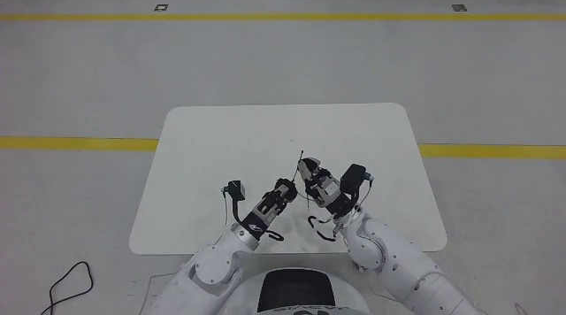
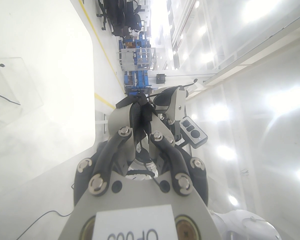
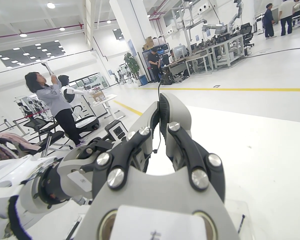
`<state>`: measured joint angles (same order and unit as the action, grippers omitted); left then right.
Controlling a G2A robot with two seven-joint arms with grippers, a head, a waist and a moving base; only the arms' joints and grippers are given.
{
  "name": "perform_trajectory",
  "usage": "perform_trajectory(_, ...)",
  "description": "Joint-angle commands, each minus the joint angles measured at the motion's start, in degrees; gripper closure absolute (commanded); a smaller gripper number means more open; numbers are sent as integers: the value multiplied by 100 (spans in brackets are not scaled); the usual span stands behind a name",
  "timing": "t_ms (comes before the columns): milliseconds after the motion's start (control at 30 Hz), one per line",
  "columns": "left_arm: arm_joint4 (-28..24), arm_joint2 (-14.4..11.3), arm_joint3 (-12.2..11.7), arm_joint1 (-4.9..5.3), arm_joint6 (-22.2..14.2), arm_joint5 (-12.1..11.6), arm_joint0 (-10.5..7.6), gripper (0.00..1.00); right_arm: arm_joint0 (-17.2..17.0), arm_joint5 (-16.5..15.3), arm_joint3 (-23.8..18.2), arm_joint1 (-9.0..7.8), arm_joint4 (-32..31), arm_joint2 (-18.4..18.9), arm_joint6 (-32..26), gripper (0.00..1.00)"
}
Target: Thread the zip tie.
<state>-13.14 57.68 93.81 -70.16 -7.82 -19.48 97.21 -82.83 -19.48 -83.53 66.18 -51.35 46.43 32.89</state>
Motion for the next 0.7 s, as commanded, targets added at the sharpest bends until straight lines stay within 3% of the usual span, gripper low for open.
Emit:
perform_trajectory(0, 0, 0, -1, 1, -4, 0, 1, 100, 0, 0, -2, 0, 1, -9, -18, 100)
perform_trajectory(667, -6, -13, -9, -1, -11, 0, -3, 100, -60, 0, -60, -21, -86, 77, 83, 100)
